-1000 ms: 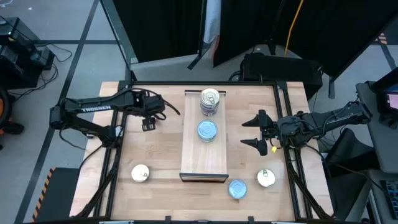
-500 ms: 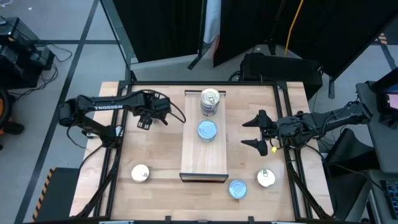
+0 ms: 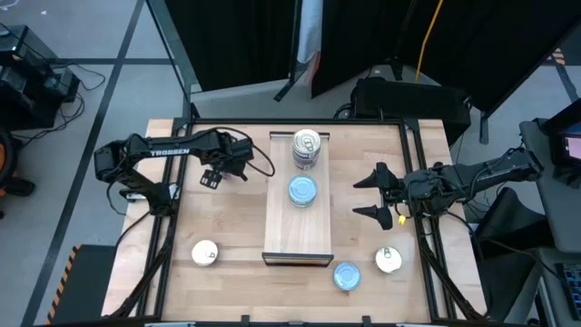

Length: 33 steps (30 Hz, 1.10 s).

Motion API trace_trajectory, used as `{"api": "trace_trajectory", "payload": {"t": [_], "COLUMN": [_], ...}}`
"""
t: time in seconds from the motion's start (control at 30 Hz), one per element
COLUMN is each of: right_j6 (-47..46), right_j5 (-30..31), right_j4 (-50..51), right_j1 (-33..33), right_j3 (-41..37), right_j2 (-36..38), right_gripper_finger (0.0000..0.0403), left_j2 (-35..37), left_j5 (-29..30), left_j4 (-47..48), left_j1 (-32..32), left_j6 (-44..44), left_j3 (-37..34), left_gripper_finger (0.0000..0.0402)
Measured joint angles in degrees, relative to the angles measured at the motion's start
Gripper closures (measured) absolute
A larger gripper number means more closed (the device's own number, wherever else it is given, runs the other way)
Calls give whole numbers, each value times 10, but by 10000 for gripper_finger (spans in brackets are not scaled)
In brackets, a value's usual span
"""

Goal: Stack canned seafood by type on shelf
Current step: Put the red tuna can on the shelf

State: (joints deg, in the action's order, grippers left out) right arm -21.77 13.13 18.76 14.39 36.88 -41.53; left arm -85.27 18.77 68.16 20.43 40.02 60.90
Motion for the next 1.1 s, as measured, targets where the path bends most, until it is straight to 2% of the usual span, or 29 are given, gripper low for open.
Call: {"api": "trace_trajectory", "payload": {"t": [0.27,0.6,0.87,1.0,1.1], "right_j6": [0,0,0,0,1], "right_j5": [0,0,1,1,1], "right_j4": [0,0,0,0,0], "right_j1": [0,0,0,0,0], "right_j3": [0,0,0,0,0], "right_j2": [0,0,0,0,0], "right_gripper_finger": [28,28,28,28,28], "left_j2": [-8,-8,-8,-8,-8], "left_j5": [11,25,39,37,31], "left_j4": [-52,-113,-112,-105,-50], "left_j1": [13,12,12,6,-8], "left_j6": [29,43,24,-6,-60], "left_j3": [-46,-101,-103,-103,-89], "left_gripper_finger": [87,167,257,261,261]}}
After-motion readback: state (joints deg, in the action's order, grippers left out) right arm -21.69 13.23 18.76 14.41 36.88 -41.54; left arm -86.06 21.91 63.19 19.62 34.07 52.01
